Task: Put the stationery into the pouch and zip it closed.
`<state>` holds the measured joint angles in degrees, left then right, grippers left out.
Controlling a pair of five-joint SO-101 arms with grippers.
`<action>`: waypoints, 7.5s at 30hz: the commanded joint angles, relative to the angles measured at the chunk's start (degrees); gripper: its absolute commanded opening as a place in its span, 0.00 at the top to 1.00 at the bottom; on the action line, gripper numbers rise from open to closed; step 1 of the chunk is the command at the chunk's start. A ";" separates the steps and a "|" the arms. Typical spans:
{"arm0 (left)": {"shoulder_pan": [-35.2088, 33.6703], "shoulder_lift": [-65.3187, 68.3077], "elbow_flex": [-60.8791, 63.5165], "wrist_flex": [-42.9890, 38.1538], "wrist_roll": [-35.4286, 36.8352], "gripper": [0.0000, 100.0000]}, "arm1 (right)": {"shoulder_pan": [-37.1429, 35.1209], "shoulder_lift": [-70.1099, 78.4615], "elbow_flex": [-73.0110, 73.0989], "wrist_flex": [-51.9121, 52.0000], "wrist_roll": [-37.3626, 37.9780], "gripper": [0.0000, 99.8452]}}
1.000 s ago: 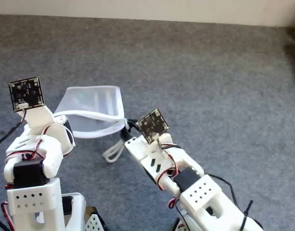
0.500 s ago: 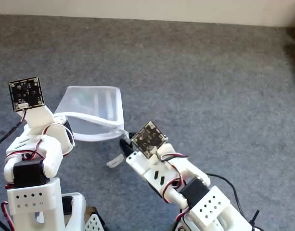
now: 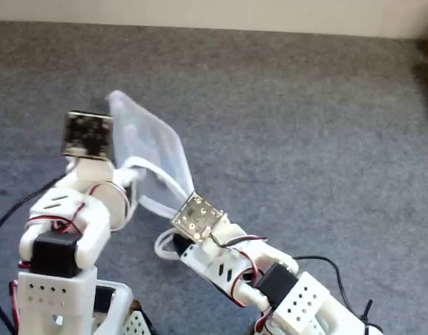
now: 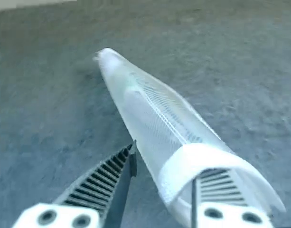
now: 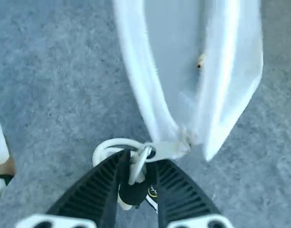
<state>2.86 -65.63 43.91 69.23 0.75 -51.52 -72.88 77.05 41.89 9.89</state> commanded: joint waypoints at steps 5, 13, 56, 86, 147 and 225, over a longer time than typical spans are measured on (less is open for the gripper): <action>11.82 0.13 -7.52 -0.70 -5.71 0.75 | -0.84 -1.54 -3.30 2.95 0.70 1.00; 18.33 0.04 -6.64 -3.08 -6.07 0.75 | -0.40 -1.63 -3.30 3.30 0.70 1.00; -7.34 0.31 -7.25 22.59 -15.74 0.75 | 8.92 12.79 -16.66 -2.33 -7.12 1.00; -28.44 -0.22 20.18 -4.22 2.29 0.75 | 12.35 51.65 -42.51 16.66 -15.91 0.87; -28.53 -0.22 22.55 -4.22 2.02 0.75 | 15.78 50.86 -42.59 21.67 -6.33 1.00; -23.16 0.22 7.69 -19.87 12.57 0.75 | 3.30 48.57 -108.18 50.77 -2.11 1.00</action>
<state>-21.67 -65.63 50.86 53.85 12.26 -47.21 -23.56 -26.07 89.89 7.43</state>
